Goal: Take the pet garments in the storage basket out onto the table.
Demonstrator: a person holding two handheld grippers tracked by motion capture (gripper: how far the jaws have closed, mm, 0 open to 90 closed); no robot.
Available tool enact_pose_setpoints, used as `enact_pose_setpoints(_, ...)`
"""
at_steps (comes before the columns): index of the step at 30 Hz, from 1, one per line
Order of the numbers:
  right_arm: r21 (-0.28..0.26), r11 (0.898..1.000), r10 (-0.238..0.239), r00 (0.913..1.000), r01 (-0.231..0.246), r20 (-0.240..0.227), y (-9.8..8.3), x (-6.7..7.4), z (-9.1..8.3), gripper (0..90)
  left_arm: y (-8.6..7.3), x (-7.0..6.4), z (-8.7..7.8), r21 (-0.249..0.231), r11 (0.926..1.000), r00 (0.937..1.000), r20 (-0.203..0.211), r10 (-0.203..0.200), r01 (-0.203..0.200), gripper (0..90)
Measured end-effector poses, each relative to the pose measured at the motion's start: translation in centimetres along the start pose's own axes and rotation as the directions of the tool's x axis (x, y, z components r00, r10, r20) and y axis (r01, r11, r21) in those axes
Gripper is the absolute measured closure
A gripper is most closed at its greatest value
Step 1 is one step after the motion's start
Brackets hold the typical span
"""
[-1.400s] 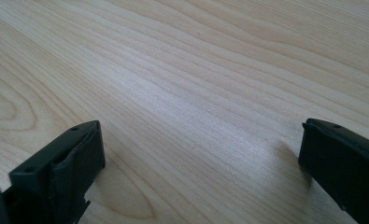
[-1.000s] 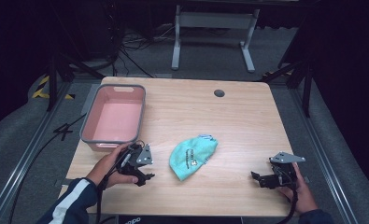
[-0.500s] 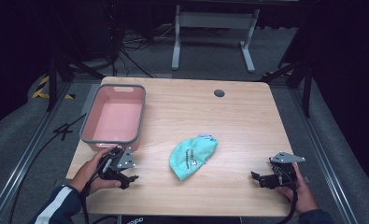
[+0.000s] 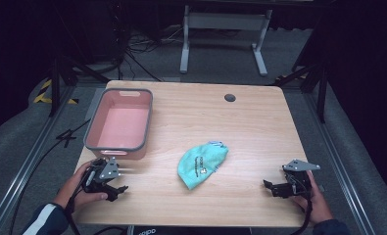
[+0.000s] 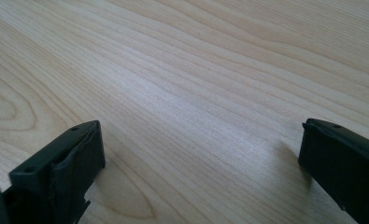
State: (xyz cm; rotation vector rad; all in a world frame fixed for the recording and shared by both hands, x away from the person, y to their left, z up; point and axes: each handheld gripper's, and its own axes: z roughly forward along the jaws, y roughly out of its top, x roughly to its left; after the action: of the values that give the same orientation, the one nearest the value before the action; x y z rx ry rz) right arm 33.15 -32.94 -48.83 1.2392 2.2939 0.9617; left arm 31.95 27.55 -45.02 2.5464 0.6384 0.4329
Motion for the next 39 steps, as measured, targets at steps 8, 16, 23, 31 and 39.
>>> enact_pose_setpoints(8,0.0,1.0,0.0,1.0,0.0,0.0,0.0,0.0,0.0,0.7,-2.9,0.5,-0.3,-0.05,0.9948,0.9958,0.027,-0.088,0.089,19.1)
enact_pose_setpoints(16,0.0,1.0,0.0,1.0,0.0,0.0,0.0,0.0,0.0,0.7,-6.7,1.1,-0.2,-0.181,0.952,0.9676,0.099,-0.232,0.247,15.8)
enact_pose_setpoints(23,0.0,1.0,0.0,1.0,0.0,0.0,0.0,0.0,0.0,0.7,-7.4,0.9,-0.5,-0.181,0.9484,0.9654,0.065,-0.252,0.26,15.3)
enact_pose_setpoints(31,0.001,1.0,0.003,1.0,-0.003,0.002,0.0,0.0,0.0,0.7,-7.3,0.9,-0.4,-0.183,0.9452,0.9627,0.064,-0.263,0.27,13.5)
enact_pose_setpoints(39,0.001,1.0,0.004,1.0,-0.004,0.002,0.0,0.0,0.0,0.7,-7.3,0.9,-0.4,-0.183,0.945,0.9624,0.063,-0.264,0.271,13.2)
